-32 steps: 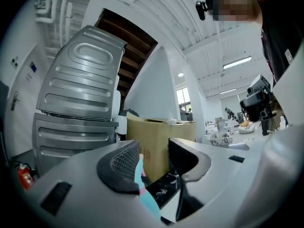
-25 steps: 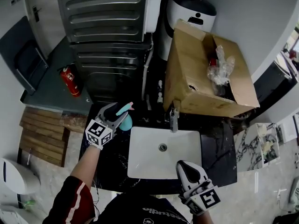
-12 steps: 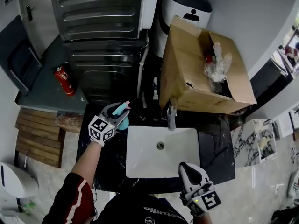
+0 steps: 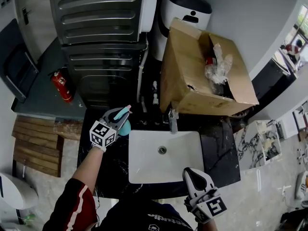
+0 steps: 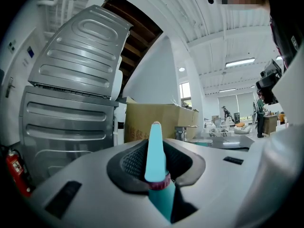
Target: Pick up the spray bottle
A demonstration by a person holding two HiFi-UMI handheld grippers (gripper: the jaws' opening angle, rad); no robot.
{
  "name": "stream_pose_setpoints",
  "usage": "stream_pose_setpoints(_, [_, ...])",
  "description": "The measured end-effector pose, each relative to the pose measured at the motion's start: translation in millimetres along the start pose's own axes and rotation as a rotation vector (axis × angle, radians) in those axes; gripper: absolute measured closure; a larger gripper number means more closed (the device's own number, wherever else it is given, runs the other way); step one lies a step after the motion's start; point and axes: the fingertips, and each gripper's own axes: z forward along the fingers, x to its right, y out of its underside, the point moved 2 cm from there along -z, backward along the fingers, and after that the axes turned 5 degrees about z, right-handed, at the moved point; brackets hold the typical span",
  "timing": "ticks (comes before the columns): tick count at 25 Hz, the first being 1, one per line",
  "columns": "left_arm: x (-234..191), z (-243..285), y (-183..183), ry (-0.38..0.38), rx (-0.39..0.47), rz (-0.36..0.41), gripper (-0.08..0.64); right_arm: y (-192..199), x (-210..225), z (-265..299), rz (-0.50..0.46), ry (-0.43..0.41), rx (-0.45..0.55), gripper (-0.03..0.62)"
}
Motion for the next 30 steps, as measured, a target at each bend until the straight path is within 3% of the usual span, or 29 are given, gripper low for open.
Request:
stream_pose_setpoints(6, [12,-6,-17,-0.001,0.017,0.015,0.471,-8,5,-6,-0.010,-0.019,0.017,0.555])
stream_pose_setpoints(11, [36,-24,-57,0.006,0.051,0.073,0.471,-21,7,-11,-0.028,-0.079,0.043,0.555])
stream_pose_setpoints(17, [98,-52,-109,0.002,0.081,0.159,0.474,-33,15,-19,-0.039,-0.167,0.074,0.555])
stream_pose_setpoints(23, [159,-77,-157,-0.014,0.132,0.156,0.474,-51,25,-28,-0.018,-0.237,0.159,0.555])
stream_pose_setpoints(30, [224,-92,-182,0.003,0.117,0.160,0.474,-43,20,-29,-0.032,-0.299,0.148,0.555])
